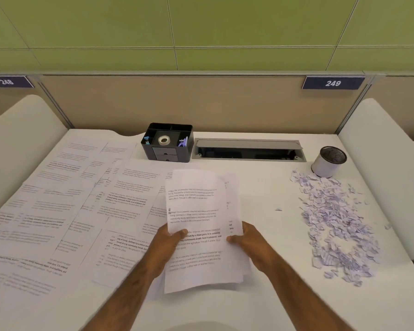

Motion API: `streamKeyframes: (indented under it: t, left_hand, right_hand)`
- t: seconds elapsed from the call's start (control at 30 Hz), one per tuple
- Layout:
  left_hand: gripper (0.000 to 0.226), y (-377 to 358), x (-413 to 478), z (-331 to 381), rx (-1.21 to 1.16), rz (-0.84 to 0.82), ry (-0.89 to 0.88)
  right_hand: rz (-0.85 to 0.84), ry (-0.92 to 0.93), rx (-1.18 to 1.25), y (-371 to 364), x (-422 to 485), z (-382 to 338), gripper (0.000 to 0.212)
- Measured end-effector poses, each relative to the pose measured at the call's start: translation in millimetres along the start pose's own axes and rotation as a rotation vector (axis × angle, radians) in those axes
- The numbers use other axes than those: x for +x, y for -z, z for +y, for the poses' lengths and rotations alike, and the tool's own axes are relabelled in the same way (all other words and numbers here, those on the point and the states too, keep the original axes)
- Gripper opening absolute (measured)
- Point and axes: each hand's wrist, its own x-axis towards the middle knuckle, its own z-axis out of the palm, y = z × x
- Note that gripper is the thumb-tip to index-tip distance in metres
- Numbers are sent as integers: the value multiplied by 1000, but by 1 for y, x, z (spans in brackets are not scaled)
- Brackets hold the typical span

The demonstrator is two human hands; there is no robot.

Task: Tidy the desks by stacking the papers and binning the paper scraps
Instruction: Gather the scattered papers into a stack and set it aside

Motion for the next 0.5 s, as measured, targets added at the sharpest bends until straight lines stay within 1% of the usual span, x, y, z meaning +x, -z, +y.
streamKeyframes:
  t: [0.07,0.13,0.23,0.3,0.37,0.43,0.5]
  left_hand:
    - [24,-2,-5,10,26,90,-80]
    - [24,-1,-4,16,42,142,-155]
    - [29,-1,-5,25,38,166,-211]
    - [30,0,-3,23,33,138,-210]
    - [33,-3,-6,25,56,101,-200]
    - [46,-4,-7,26,63,66,-191]
    - [53,-5,-8,27,63,66,-211]
  right_hand:
    - [55,71,-7,-4,-6,-8,37]
    - [145,165,-47,-7,-11,-20,34]
    - [296,276,-154,-12,-18,-31,29]
    - [317,317,-180,-15,-21,-33,30]
    - [295,328,-160,-15,-23,-31,38]
    - [301,351,-133,-13,-25,-28,48]
    - [336,376,-112,-11,-26,-27,57]
